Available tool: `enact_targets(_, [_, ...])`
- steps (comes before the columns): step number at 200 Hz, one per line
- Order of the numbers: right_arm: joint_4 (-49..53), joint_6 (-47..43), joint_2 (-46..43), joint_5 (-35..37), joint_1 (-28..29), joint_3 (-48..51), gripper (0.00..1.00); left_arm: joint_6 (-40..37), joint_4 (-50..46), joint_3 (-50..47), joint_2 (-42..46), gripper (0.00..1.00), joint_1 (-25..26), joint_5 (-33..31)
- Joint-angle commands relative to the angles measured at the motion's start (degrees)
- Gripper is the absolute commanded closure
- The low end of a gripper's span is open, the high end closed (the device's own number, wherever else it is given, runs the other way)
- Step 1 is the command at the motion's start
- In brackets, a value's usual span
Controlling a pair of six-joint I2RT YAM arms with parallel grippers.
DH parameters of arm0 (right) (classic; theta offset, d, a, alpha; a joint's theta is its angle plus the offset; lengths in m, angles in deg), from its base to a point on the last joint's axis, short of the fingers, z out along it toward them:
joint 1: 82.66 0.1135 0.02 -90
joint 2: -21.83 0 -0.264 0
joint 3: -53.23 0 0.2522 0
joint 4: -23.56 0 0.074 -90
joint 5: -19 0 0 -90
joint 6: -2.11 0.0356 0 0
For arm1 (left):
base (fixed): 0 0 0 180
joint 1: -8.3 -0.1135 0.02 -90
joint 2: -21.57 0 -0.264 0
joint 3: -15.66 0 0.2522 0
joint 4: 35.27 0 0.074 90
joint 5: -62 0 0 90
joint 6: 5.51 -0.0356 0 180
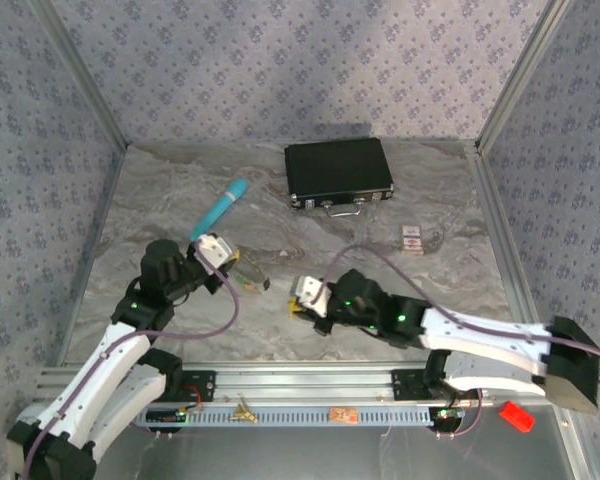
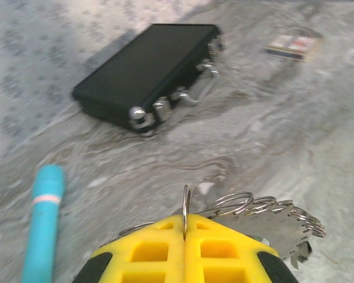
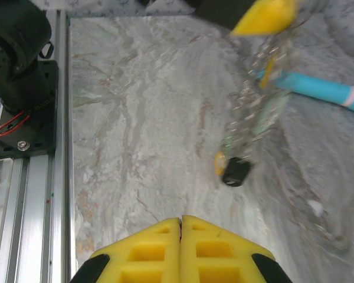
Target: Put the keys on the keyring
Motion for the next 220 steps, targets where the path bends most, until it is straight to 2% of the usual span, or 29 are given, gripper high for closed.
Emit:
enact_targets(1, [10.61, -0.74, -7.54, -3.13, -3.54, 1.46, 1.00, -6.65, 1.44, 3.52, -2.35, 1.00, 4.62, 2.62])
enact_targets(30, [9.18, -4.71, -13.15, -5.95, -6.80, 2.48, 1.00, -4.30, 4.16, 4.67, -7.86, 1.00, 11.61, 1.69])
enact_targets(82, [6.14, -6.22, -12.25, -15.52, -10.67, 0.45, 1.00, 3.93, 4.68, 9.12, -15.44, 1.00, 19.31, 1.24])
enact_targets(131, [4.45, -6.72, -9.93, -18.95, -13.27, 0.01, 1.00, 7.48, 2.22, 11.39, -17.78, 1.00, 21.73, 4.40])
enact_targets(198, [-0.61, -7.47, -5.92, -13.68, -14.79, -0.26, 1.00, 14.17, 4.25, 10.84, -18.61, 1.00, 22.75, 3.29])
enact_targets(220, [-1.16, -7.97, -4.42, -13.87, -15.21, -0.94, 1.00, 15.38, 3.89, 11.29, -19.18, 1.00, 22.90, 3.36])
